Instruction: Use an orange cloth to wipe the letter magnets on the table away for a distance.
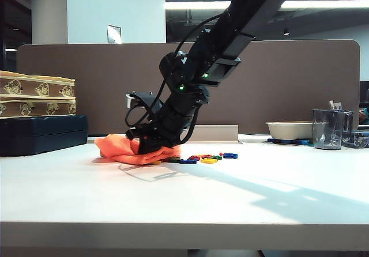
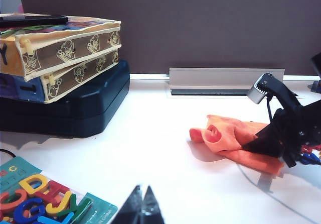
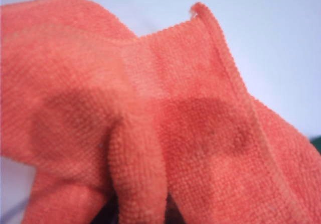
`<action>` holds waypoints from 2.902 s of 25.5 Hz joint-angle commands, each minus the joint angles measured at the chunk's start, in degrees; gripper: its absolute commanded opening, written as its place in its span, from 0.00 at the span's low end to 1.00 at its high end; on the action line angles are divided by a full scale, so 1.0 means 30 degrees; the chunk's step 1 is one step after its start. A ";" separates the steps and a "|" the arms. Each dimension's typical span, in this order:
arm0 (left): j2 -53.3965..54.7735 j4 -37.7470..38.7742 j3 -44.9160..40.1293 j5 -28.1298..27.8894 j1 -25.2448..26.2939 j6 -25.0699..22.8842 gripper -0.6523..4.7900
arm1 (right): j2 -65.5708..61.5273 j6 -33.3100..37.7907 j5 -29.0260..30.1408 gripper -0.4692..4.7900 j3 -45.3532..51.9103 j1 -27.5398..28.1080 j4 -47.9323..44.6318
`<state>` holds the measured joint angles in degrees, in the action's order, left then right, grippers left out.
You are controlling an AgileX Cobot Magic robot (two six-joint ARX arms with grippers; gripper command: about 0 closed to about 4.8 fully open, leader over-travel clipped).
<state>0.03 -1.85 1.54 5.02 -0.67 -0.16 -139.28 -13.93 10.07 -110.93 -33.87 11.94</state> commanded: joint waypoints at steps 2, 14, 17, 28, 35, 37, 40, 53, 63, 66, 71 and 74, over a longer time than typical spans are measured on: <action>0.0015 -0.0124 0.0087 0.0066 0.0015 0.0066 0.11 | -0.0007 -0.0095 -0.0597 0.27 0.0051 0.0597 0.1093; 0.0015 -0.0124 0.0087 0.0066 0.0015 0.0066 0.11 | 0.0466 -0.0270 -0.0823 0.27 0.0058 0.2572 0.3512; 0.0015 -0.0124 0.0087 0.0066 0.0015 0.0066 0.11 | 0.0481 -0.0466 -0.0823 0.27 0.0058 0.2747 0.4022; 0.0015 -0.0131 0.0087 0.0066 0.0015 0.0066 0.11 | 0.0678 -0.0947 -0.0765 0.27 0.0066 0.4036 0.5668; 0.0015 -0.0124 0.0087 0.0058 0.0015 0.0066 0.11 | 0.1246 -0.1450 -0.0809 0.27 0.0066 0.5559 0.6222; 0.0015 -0.0124 0.0087 0.0058 0.0015 0.0058 0.11 | 0.1392 -0.1457 -0.0816 0.27 0.0066 0.5982 0.6331; 0.0015 -0.0124 0.0087 0.0058 0.0015 0.0058 0.11 | 0.1501 -0.1530 -0.0801 0.27 0.0066 0.6564 0.6470; 0.0015 -0.0131 0.0102 0.0058 0.0015 0.0058 0.11 | 0.1807 -0.1501 0.0204 0.27 0.0066 1.0375 0.6674; 0.0015 -0.0109 0.0102 0.0058 0.0015 0.0058 0.11 | 0.1982 0.0408 0.4182 0.25 0.0058 1.2480 0.5588; 0.0015 -0.0080 0.0095 0.0058 0.0015 0.0058 0.11 | 0.2732 0.1173 0.6746 0.20 0.0044 1.2320 0.4138; 0.0015 0.0204 0.0095 0.0066 0.0015 0.0058 0.11 | 0.4634 0.1282 0.8786 0.19 0.0007 1.1606 0.4014; 0.0015 0.0313 0.0095 0.0058 0.0015 0.0058 0.11 | 0.5705 0.1297 0.9282 0.19 0.0007 1.0907 0.4546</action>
<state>0.03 -0.93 1.54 4.99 -0.67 -0.16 -123.96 -10.22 36.14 -110.78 0.14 24.69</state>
